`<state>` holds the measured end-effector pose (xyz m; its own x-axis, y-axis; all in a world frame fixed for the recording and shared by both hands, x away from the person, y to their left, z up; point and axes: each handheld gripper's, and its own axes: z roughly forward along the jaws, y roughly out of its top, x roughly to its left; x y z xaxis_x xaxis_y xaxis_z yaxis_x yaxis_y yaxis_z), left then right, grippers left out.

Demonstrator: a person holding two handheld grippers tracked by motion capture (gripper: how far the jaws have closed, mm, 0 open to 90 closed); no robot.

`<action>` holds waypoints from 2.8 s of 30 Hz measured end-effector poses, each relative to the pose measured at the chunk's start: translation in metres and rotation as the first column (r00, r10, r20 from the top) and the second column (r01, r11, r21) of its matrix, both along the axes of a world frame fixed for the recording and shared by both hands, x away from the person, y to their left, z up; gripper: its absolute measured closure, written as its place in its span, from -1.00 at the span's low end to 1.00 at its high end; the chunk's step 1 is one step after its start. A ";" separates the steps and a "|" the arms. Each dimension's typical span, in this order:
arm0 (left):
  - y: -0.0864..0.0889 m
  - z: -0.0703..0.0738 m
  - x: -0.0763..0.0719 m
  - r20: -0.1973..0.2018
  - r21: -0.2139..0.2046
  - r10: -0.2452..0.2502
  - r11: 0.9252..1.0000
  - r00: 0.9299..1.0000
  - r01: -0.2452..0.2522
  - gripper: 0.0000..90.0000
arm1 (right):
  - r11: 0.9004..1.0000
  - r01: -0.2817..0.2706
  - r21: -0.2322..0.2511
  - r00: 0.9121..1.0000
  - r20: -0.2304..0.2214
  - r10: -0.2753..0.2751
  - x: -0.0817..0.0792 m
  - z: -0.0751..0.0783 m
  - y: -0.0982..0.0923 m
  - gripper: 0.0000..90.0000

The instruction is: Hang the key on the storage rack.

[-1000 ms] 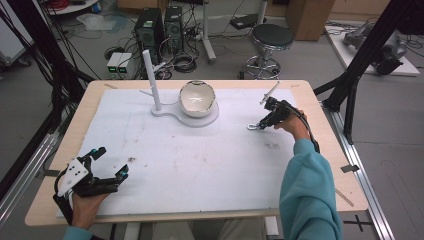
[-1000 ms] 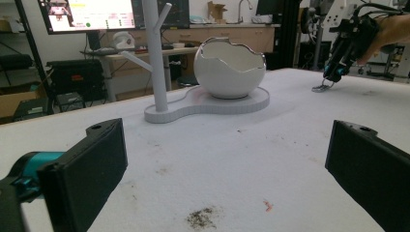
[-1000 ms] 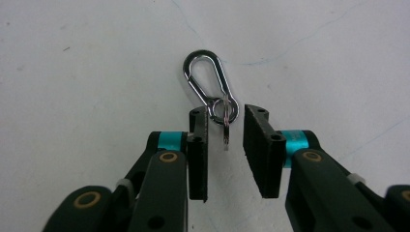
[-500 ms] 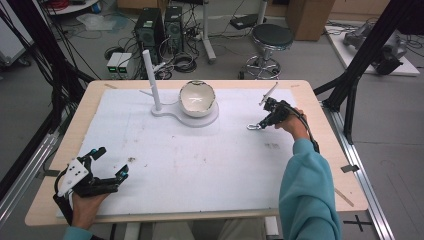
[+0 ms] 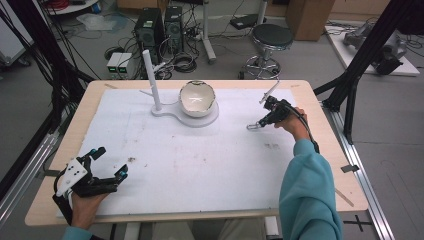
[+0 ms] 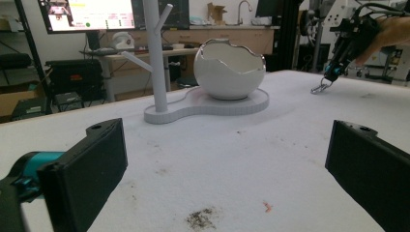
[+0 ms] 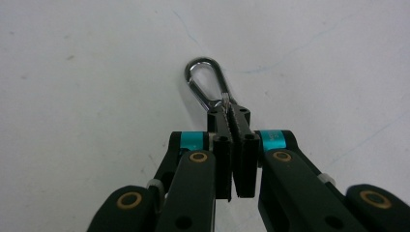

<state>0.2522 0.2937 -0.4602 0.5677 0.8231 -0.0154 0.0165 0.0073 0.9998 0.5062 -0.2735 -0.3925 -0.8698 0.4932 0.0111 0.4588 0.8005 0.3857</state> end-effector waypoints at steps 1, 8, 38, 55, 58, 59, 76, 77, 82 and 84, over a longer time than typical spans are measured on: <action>0.000 0.000 0.000 -0.005 -0.012 0.000 1.000 1.000 0.000 -0.96 | 1.000 -0.003 0.013 1.000 0.004 0.003 -0.001 0.002 -0.001 0.98; 0.001 0.004 0.004 -0.023 -0.014 -0.014 1.000 1.000 0.013 -0.96 | 0.992 -0.012 0.123 0.999 0.042 0.007 -0.013 0.021 -0.002 0.98; -0.030 0.151 0.052 -0.007 0.139 -0.255 0.957 0.967 0.253 -0.96 | 0.791 -0.293 0.537 0.948 0.271 0.166 -0.088 0.091 0.044 0.98; -0.097 0.181 0.094 -0.147 0.175 -0.506 0.832 0.850 0.526 -0.96 | 0.649 -0.403 0.646 0.914 0.322 0.246 -0.102 0.100 0.090 0.98; -0.109 0.181 0.099 -0.160 0.178 -0.534 0.811 0.830 0.557 -0.96 | 0.632 -0.413 0.656 0.910 0.319 0.263 -0.104 0.102 0.095 0.98; -0.113 0.181 0.101 -0.166 0.181 -0.547 0.802 0.821 0.570 -0.96 | 0.626 -0.419 0.658 0.907 0.328 0.263 -0.104 0.102 0.097 0.98; -0.153 0.175 0.110 -0.211 0.169 -0.647 0.715 0.733 0.679 -0.96 | 0.567 -0.453 0.688 0.891 0.331 0.309 -0.109 0.103 0.111 0.98; -0.155 0.174 0.111 -0.214 0.172 -0.650 0.710 0.729 0.683 -0.96 | 0.567 -0.453 0.688 0.891 0.331 0.309 -0.109 0.103 0.111 0.98; -0.162 0.173 0.113 -0.217 0.145 -0.673 0.694 0.707 0.706 -0.96 | 0.562 -0.459 0.688 0.888 0.333 0.318 -0.110 0.103 0.113 0.98; -0.165 0.173 0.114 -0.220 0.141 -0.685 0.683 0.695 0.717 -0.91 | 0.553 -0.456 0.697 0.889 0.332 0.314 -0.110 0.103 0.113 0.98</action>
<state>0.3659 0.1289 -0.2869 0.9839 0.1771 -0.0237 0.0703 -0.2617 0.9626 0.3964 -0.1603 -0.2892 -0.9980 -0.0088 0.0621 0.0569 0.2890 0.9556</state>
